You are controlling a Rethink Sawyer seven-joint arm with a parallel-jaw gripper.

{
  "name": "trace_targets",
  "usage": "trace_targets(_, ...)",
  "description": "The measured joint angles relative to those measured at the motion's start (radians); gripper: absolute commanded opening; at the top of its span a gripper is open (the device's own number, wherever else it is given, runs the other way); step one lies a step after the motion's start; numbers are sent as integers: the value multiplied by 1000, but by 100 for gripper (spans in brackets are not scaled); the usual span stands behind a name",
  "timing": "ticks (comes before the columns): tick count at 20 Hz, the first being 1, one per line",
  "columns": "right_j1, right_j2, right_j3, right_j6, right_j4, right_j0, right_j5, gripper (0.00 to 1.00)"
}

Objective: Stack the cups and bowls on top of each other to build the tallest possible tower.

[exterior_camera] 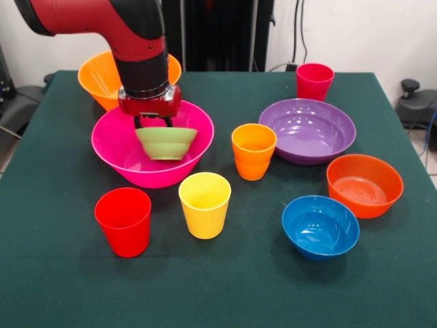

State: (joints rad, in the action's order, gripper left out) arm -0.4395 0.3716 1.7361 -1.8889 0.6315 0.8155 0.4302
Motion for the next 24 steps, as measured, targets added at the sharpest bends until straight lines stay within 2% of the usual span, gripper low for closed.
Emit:
trace_targets(11, 7, 25, -5, 0, -1, 29, 1, 100)
trace_targets(24, -69, 102, -5, 0, -76, 53, 48, 100)
